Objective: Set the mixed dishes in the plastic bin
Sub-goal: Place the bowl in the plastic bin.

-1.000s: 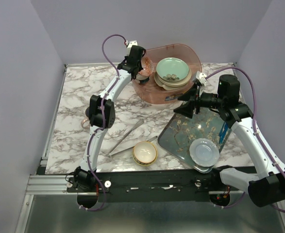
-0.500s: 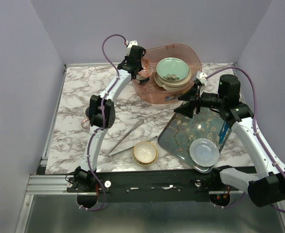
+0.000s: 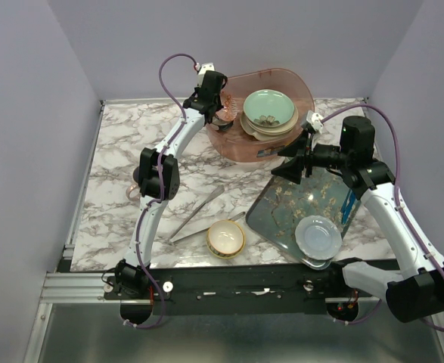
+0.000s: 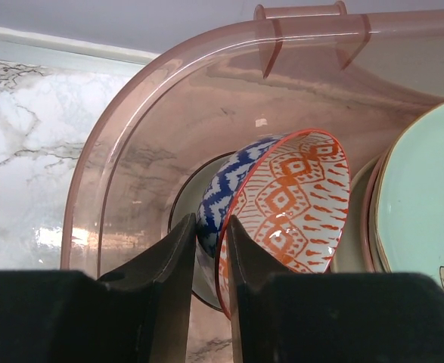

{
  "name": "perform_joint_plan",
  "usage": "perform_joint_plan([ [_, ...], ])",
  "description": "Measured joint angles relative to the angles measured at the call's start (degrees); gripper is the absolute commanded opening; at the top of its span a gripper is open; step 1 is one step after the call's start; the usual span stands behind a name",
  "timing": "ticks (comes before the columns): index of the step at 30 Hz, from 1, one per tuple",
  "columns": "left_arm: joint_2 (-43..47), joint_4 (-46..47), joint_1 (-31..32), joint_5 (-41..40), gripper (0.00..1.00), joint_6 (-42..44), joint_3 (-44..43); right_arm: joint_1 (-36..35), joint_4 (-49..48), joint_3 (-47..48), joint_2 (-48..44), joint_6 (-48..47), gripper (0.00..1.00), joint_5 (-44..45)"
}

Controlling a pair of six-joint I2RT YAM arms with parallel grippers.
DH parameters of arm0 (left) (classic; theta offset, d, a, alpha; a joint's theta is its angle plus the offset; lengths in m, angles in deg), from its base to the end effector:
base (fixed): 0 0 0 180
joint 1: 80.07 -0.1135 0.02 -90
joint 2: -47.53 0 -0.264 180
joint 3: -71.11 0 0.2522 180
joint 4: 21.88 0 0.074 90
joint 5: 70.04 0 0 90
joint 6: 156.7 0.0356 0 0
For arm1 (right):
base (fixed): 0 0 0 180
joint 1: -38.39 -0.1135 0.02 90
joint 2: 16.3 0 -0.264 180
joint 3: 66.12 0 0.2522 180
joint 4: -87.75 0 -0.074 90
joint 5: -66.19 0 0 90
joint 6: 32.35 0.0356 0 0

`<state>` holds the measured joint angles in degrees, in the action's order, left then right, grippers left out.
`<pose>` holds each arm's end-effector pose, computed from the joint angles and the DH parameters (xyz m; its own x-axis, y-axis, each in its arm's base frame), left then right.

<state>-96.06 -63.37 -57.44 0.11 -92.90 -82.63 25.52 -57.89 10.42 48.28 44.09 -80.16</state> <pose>0.5331 -0.2091 0.2587 -0.4724 -0.2530 -0.8443 -0.1274 0.9675 -0.2186 0.2274 0.0824 0.3685 -0.1563 -0.1690 -0.9732 -0.9365 0.3386 0.0916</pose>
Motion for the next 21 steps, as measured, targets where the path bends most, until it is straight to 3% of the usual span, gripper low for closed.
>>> perform_joint_plan([
  [13, 0.00, 0.94, 0.00, 0.04, 0.34, -0.20, 0.00, 0.13, 0.00, 0.00, -0.02, 0.00, 0.75, -0.04],
  [21, 0.00, 1.29, 0.00, 0.22, 0.43, -0.24, 0.00, 0.22, 0.00, 0.00, -0.07, 0.02, 0.75, -0.07],
])
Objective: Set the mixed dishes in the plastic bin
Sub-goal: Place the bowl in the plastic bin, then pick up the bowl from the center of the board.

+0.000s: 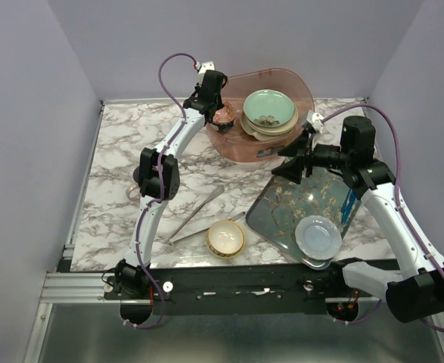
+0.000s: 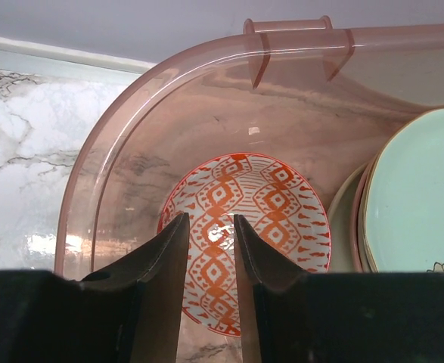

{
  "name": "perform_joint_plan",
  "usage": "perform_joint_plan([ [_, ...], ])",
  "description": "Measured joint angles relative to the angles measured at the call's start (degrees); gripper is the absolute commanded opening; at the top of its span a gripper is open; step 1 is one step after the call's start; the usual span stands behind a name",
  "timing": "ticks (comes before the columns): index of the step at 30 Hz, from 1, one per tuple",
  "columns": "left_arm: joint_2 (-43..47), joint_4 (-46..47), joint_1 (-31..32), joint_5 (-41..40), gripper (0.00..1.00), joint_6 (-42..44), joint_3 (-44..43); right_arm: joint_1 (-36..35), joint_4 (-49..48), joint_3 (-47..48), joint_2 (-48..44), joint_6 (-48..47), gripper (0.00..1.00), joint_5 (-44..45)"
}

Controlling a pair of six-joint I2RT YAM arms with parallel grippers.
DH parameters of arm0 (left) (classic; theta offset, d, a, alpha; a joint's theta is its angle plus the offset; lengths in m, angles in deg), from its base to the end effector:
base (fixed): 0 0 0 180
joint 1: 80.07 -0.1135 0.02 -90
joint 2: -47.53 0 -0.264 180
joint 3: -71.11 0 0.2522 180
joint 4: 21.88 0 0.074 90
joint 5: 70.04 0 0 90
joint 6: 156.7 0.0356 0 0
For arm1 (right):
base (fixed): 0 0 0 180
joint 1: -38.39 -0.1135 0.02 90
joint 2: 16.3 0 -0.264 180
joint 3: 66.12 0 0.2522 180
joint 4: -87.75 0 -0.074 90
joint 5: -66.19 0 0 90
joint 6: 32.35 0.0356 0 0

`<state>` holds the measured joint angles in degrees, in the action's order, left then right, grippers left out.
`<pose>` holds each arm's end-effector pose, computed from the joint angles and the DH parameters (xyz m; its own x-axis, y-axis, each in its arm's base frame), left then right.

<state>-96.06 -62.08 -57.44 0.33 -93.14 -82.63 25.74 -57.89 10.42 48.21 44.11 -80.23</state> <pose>0.5342 -0.2097 0.2608 -0.4557 -0.2644 -0.8500 -0.1216 0.9644 -0.2348 0.2274 0.0814 0.3688 -0.1560 -0.1677 -0.9734 -0.9356 0.3411 0.0912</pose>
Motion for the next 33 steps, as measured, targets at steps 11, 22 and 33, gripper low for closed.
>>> perform_joint_plan([
  [11, 0.92, 2.10, 0.33, 2.75, 0.66, -0.17, 1.70, 0.13, 0.00, 0.00, 0.00, -0.02, 0.75, 0.00],
  [22, 14.47, 4.02, -1.31, 11.02, 0.89, 3.06, 11.56, 0.76, -0.04, -0.61, 0.00, -1.81, 0.90, -0.68],
  [33, 37.46, 9.86, -2.27, 19.54, 0.99, 5.46, 28.98, 0.76, 0.00, -3.32, -0.13, -8.15, 0.93, -4.55],
])
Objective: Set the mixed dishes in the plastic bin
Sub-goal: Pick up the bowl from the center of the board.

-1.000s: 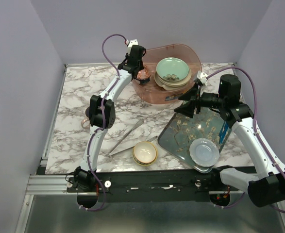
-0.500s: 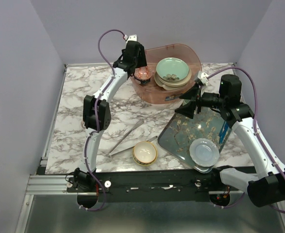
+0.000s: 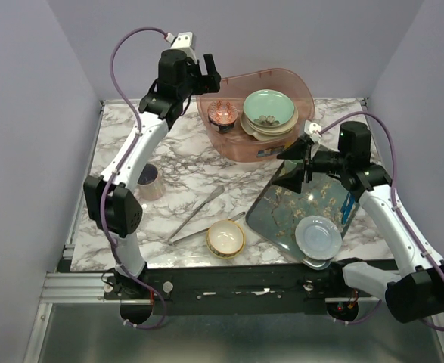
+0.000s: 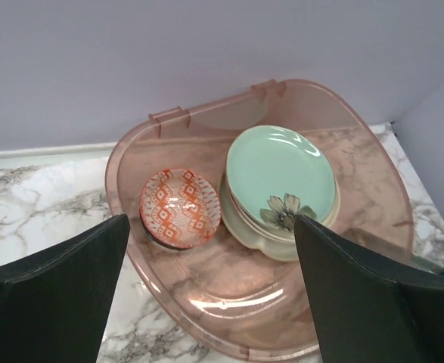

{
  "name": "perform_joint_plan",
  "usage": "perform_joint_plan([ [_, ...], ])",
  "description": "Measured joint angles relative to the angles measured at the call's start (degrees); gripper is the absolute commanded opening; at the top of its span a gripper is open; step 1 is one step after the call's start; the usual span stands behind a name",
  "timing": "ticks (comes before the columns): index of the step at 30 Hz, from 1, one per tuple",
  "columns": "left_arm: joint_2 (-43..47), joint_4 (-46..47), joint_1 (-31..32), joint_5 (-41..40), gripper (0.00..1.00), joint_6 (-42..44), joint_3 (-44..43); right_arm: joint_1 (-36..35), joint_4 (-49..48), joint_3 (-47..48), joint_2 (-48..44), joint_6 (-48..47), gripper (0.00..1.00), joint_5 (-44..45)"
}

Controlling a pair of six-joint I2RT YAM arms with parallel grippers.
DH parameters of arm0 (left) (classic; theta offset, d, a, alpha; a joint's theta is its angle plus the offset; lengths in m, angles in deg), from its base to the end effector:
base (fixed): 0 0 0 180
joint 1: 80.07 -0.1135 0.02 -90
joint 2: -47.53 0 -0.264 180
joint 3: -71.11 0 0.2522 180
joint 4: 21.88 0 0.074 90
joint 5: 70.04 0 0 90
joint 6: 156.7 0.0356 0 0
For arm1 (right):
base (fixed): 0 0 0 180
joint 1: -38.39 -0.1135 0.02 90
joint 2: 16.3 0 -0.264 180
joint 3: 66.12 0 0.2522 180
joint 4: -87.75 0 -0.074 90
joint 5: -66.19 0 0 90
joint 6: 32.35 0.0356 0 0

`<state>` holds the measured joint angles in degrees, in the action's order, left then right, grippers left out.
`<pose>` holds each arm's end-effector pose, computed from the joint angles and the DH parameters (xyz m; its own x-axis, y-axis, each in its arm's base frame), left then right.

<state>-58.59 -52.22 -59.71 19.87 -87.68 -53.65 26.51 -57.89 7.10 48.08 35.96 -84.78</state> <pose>0.4121 -0.1529 0.4255 -0.3016 -0.2700 -0.9144 0.2554 0.9011 -0.3503 0.2259 0.0793 0.3510 -0.0694 -0.1979 -0.9778 -0.9661 0.2575 0.0165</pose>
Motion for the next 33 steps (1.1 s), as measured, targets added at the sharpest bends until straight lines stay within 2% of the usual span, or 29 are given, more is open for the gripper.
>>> perform_joint_plan([
  [7, 13.09, 3.04, 0.00, 3.30, 0.99, 0.20, 15.52, 0.00, 0.09, -1.03, -0.81, -5.62, 1.00, -1.86],
  [11, 22.71, 4.76, -0.07, 4.22, 0.99, 0.15, 25.94, 0.00, 0.20, -1.92, -2.58, -9.99, 1.00, -5.05],
  [18, 39.28, 7.17, -0.07, 4.79, 0.99, 1.11, 39.91, 0.00, 2.40, -6.56, -5.86, -22.93, 1.00, -13.51],
  [22, 46.66, 7.96, -0.15, 4.83, 0.99, 2.27, 46.64, -0.33, 3.41, -6.82, -5.53, -26.32, 1.00, -15.63],
  [28, 53.55, 8.20, -0.15, 4.83, 0.99, 4.48, 54.62, -3.43, 5.99, -5.99, -3.54, -28.89, 1.00, -14.51],
  [33, 58.77, 8.85, -0.15, 5.01, 0.99, 6.19, 61.29, -10.78, 7.04, -3.87, -1.33, -27.87, 1.00, -7.76],
])
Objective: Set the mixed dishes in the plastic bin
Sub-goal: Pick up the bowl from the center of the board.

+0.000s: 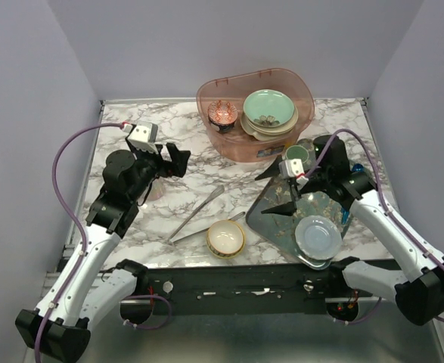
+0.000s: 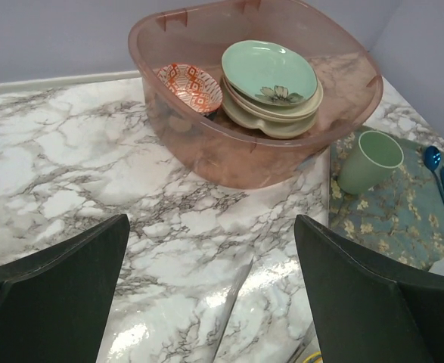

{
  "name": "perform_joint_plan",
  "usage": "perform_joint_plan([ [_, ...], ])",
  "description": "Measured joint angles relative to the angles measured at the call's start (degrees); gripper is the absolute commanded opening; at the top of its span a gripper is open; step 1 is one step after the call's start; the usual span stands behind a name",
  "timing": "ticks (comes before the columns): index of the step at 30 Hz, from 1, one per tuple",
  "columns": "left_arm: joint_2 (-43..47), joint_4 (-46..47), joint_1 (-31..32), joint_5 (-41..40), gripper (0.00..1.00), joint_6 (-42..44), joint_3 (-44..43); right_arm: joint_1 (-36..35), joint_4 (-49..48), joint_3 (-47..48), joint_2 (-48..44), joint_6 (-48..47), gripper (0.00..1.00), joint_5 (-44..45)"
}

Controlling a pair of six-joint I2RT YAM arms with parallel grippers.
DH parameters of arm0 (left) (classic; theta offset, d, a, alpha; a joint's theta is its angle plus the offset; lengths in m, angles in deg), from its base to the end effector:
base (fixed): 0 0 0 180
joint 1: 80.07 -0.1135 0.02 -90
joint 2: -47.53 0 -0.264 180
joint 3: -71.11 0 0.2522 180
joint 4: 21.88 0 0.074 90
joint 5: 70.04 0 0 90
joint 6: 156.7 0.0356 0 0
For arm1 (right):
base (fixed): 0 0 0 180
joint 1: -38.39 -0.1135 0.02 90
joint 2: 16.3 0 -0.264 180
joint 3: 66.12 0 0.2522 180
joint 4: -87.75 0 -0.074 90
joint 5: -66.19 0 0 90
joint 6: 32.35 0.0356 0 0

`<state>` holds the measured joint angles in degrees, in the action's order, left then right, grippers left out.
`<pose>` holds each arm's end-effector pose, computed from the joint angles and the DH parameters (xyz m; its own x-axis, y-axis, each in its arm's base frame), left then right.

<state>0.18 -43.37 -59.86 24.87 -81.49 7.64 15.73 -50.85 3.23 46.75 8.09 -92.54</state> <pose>0.1795 -0.0693 0.3675 -0.1932 -0.1999 -0.9606 0.3877 0.8838 -0.2619 0.1922 0.1162 0.3265 0.2977 -0.1749 -0.9385 -0.9509 -0.1420 -0.2751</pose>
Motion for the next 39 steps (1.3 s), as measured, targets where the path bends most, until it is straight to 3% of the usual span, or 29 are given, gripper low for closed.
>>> perform_joint_plan([
  [8, 2.34, 1.27, 0.00, 0.55, 0.99, 1.03, 3.32, -9.62, 0.92, 2.29, 3.89, 2.78, 1.00, 12.48],
  [15, 3.54, 1.97, 0.00, 0.24, 0.99, 1.75, 3.37, -13.79, 1.18, 4.48, 9.09, 5.44, 1.00, 19.23],
  [31, 3.54, 2.45, -0.11, -0.44, 0.99, 1.77, 3.37, -23.69, 1.44, 4.79, 20.28, 5.70, 0.99, 26.69],
  [39, 3.63, 2.43, -0.31, -1.70, 0.99, 1.77, 3.37, -26.56, 1.70, 7.30, 26.21, 0.42, 0.88, 27.21],
])
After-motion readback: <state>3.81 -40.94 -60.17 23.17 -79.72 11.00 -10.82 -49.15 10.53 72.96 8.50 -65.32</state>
